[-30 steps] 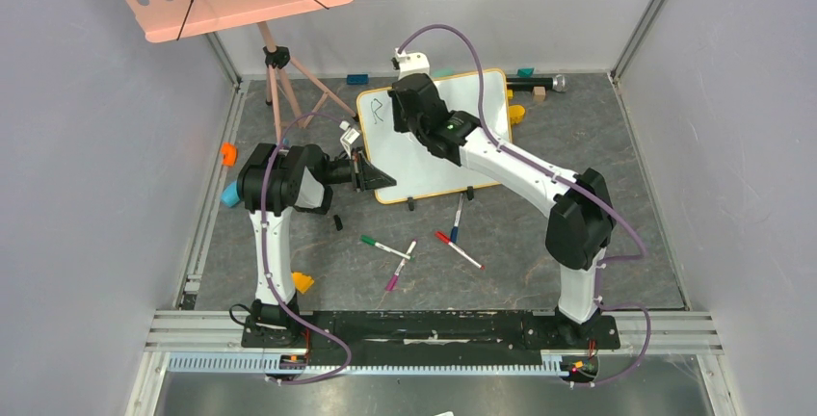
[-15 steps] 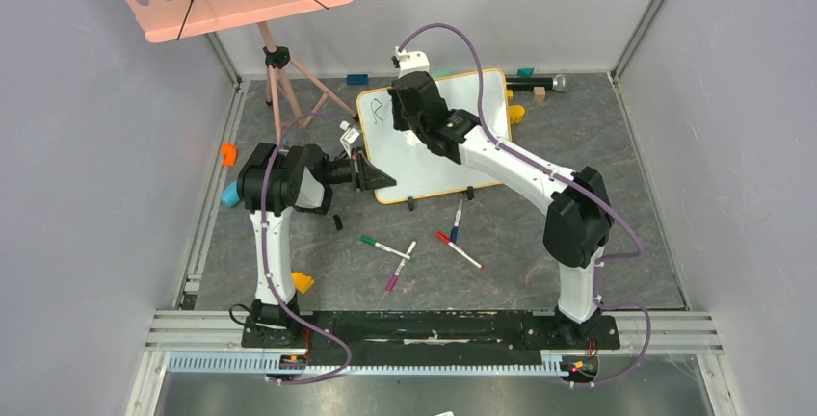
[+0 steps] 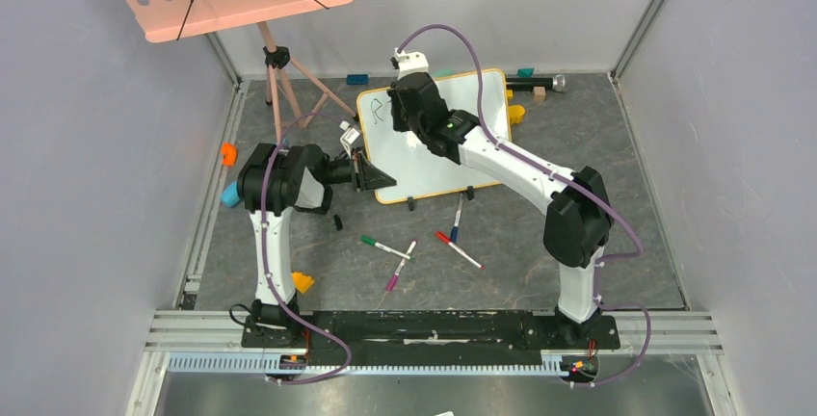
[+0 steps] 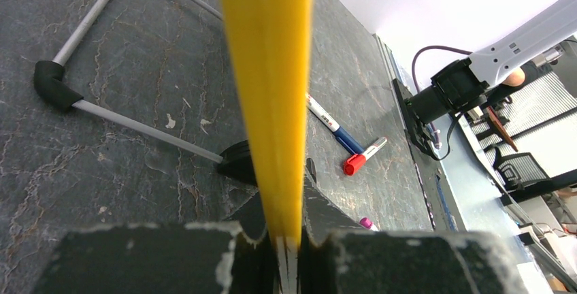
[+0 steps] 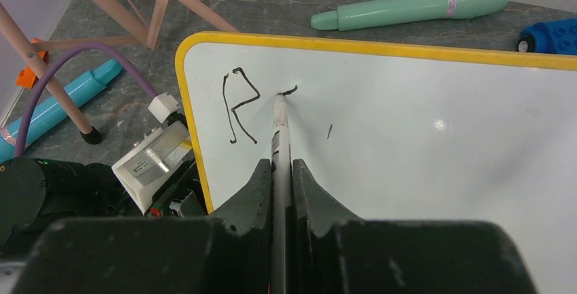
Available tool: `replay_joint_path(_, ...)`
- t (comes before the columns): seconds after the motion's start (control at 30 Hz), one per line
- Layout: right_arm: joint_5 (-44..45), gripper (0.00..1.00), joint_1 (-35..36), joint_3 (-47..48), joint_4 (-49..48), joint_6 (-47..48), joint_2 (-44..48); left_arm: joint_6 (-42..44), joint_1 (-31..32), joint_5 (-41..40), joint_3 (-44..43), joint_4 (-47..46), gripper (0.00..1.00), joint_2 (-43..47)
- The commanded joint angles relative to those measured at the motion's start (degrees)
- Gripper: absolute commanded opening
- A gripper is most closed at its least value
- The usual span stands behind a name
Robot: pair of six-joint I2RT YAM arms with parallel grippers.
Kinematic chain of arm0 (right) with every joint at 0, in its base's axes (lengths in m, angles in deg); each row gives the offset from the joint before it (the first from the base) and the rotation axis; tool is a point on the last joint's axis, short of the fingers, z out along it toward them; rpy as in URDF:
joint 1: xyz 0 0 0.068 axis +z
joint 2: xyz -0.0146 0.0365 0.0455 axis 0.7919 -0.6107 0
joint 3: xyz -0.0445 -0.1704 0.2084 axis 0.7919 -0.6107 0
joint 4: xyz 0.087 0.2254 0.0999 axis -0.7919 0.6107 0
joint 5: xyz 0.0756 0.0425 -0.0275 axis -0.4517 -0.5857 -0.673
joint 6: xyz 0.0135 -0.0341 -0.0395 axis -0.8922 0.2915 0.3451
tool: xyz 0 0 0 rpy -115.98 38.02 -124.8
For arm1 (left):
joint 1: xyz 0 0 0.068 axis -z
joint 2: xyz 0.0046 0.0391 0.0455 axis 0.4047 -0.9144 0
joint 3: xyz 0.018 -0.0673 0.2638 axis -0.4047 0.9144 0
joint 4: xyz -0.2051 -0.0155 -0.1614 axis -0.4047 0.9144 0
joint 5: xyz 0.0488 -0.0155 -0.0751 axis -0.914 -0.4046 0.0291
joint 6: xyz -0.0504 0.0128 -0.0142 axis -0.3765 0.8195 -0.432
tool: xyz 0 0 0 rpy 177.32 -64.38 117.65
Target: Write a sentence on the whiteboard
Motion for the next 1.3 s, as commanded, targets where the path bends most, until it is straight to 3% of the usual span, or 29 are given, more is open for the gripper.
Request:
replay_joint_path(0.0,1.5,0.00,-0.3,-0.4,-1.5,-0.1,0.5,4.5,1.7,6.0,1.0,-3.3,0.02,-2.4)
replay_joint_path(0.13,4.6,0.00,-0.2,-0.9,-1.3,-0.7,1.2,4.4,1.7,6.0,1.0,-3.3,0.02,-2.4)
replay_joint_path(0.37,-1.1,0.00,-0.3,0.5,-1.6,0.9,0.1,4.4,1.7,5.8,1.0,-3.3,0.02,-2.3)
replay_joint_path(0.53,3.7,0.00,-0.3,-0.1,-1.2,-0.5,1.0,4.4,1.7,5.9,1.0,-3.3,0.02,-2.4)
replay_joint_path(0.77,-2.5,0.00,-0.3,0.8,-1.7,0.8,1.5,4.3,1.7,5.9,1.0,-3.3,0.02,-2.4)
replay_joint_path(1.27,-2.3,0.00,-0.4,-5.8,-3.9,1.1,7.3,4.2,1.5,5.7,1.1,-3.3,0.02,-2.4)
